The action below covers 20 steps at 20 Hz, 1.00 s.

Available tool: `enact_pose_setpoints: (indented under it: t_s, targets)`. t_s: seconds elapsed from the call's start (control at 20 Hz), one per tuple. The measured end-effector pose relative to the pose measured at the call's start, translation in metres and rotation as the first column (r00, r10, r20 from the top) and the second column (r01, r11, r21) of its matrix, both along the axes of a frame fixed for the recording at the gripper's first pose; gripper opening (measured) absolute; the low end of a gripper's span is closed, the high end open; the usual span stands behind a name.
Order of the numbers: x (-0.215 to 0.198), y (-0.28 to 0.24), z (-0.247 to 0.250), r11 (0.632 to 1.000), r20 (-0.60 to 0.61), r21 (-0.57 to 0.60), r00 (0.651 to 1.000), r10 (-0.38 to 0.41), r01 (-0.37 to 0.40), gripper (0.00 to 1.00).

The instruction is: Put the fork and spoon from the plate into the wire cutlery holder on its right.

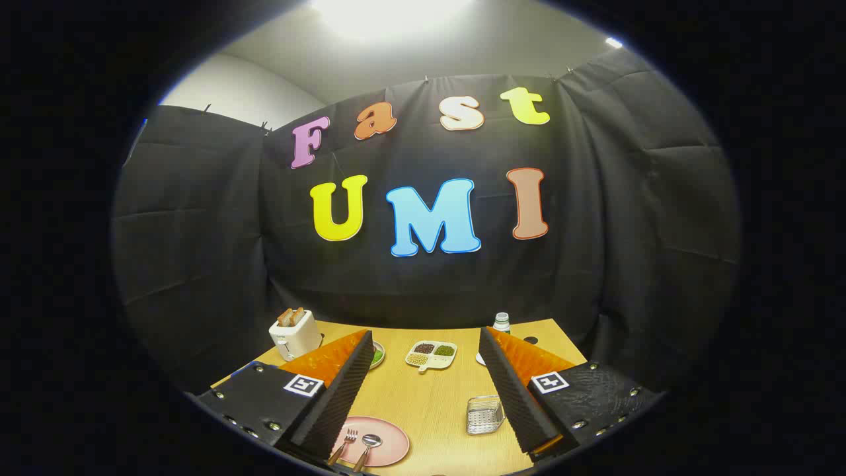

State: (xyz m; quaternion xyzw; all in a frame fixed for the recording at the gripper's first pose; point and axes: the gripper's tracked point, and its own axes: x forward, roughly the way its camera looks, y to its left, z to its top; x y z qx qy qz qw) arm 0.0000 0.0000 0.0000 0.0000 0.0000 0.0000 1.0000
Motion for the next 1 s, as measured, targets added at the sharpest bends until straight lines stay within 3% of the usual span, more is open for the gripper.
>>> enact_pose_setpoints:
  t_s: [0.4,0.65,1.0]
  targets:
    - [0.008,0.029,-0.046,0.998,-0.089,-0.017,0.994,0.058,-0.059,0.99]
    - [0.016,0.038,-0.086,0.998,-0.164,0.009,0.985,0.06,-0.059,0.99]
    - [0.021,0.064,-0.176,0.994,-0.359,0.042,0.927,0.107,-0.098,0.99]
